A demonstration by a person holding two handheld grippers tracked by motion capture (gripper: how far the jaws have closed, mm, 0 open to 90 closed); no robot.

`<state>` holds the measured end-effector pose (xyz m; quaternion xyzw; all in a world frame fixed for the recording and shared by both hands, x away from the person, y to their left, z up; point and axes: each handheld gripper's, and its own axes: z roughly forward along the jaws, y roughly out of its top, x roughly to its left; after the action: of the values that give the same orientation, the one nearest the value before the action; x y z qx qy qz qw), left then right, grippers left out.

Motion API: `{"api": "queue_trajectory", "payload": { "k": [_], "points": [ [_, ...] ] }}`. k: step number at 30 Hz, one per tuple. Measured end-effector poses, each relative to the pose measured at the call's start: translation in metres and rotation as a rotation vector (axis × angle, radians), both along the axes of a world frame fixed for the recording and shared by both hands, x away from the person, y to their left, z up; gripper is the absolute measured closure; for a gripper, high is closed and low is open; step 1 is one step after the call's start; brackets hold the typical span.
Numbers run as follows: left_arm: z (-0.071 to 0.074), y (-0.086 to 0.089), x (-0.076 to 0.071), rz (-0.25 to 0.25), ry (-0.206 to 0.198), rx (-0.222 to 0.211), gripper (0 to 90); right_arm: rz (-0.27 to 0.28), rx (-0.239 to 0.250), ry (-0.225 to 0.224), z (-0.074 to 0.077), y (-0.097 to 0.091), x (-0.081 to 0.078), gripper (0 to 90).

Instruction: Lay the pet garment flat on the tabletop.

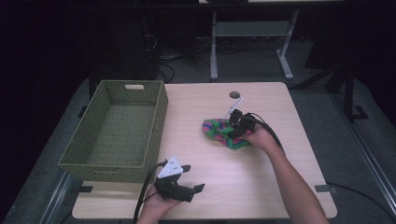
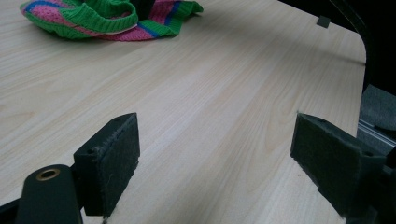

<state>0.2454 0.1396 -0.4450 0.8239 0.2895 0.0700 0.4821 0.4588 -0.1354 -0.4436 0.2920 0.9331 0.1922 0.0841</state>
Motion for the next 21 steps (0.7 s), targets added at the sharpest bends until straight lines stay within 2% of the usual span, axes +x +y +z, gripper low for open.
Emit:
{"api": "queue_trajectory", "payload": {
  "k": [2,6,8,10,12,16,21],
  "points": [
    [0.001,0.002,-0.001,0.003,0.005,-0.019,15.4,-0.011,0.005,0.010,0.001,0.000,0.000,67.4],
    [0.001,0.002,0.000,0.001,0.002,-0.015,15.4,-0.027,0.020,0.024,0.002,-0.002,0.002,70.2],
    [0.001,0.002,0.000,0.000,0.005,-0.015,15.4,-0.050,0.059,0.048,0.003,-0.006,0.003,71.9],
    [0.000,0.001,0.000,-0.001,0.004,-0.013,15.3,-0.054,0.070,0.055,0.005,-0.007,0.003,72.8],
    [0.000,0.001,0.000,-0.003,0.002,-0.007,15.4,-0.059,0.073,0.051,0.007,-0.008,0.003,73.1],
    [0.001,0.002,0.000,0.001,0.002,-0.011,15.4,-0.079,0.113,0.051,0.016,-0.013,0.000,73.8],
    [0.002,0.003,0.000,0.011,-0.003,-0.014,15.4,-0.076,0.136,0.047,0.021,-0.017,-0.003,74.1]
  ]
}}
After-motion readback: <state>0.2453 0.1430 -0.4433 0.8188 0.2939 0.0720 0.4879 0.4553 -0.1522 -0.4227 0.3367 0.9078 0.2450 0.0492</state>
